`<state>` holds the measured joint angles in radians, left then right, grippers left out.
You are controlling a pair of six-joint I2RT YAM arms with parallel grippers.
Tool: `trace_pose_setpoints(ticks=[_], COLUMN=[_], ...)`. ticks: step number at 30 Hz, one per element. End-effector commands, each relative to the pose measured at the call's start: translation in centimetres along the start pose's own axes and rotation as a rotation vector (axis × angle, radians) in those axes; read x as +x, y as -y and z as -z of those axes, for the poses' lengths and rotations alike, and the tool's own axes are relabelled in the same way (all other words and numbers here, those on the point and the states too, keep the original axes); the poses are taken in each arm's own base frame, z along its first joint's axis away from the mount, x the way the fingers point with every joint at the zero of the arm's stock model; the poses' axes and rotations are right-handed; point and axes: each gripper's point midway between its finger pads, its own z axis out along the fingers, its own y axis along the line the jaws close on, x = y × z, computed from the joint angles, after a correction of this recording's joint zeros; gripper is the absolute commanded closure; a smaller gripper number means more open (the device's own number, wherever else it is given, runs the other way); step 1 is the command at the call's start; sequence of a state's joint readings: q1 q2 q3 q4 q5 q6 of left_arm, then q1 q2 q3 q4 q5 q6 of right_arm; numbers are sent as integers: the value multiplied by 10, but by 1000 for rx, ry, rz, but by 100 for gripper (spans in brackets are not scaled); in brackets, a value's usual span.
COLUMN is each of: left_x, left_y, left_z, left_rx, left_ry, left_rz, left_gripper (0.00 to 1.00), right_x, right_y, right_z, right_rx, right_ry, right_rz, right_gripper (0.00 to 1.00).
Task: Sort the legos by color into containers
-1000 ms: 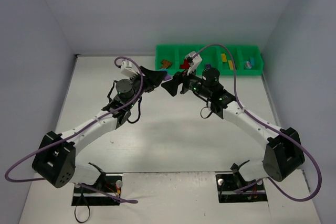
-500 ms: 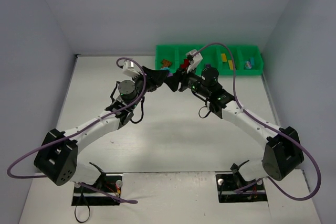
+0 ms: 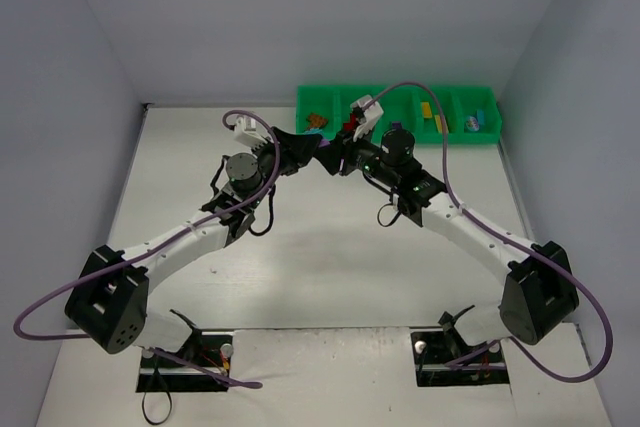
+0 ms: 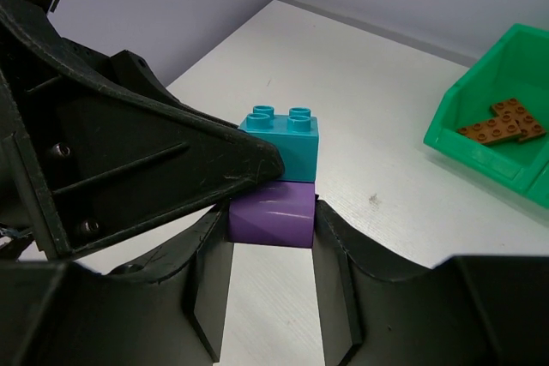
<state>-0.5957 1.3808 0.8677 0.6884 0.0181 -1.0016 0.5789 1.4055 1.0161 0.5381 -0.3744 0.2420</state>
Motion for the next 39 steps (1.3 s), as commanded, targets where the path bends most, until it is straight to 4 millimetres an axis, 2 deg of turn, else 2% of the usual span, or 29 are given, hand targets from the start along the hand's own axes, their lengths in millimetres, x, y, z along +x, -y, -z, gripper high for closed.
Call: trace_pose_setpoints(ticks=[1, 5, 10, 19, 30, 35, 39], left_x=[-17, -17, -16, -14, -9, -6, -5], left_y=[34, 33, 34, 35, 34, 30, 30], left_z=[4, 4, 5, 8, 7, 7, 9], left_rx=[110, 106, 113, 122, 113, 93, 95], left_ry=[53, 48, 42, 22, -12, -49, -64], left_rz=[-35, -45, -40, -37, -55, -64, -88], left_gripper=[56, 45, 42, 43, 51, 51, 47], right_x=[-50, -43, -34, -22, -14, -7, -6], right_y=[-10, -11, -11, -14, -22, -20, -20], right_z=[5, 4, 4, 7, 9, 10, 11], right_rx=[-10, -23, -35, -57, -113, -110, -111], right_ry=[123, 95, 69, 36, 1, -27, -33], right_rz=[74, 78, 75, 74, 93, 116, 119], right_gripper=[100, 100, 100, 100, 100, 100, 100])
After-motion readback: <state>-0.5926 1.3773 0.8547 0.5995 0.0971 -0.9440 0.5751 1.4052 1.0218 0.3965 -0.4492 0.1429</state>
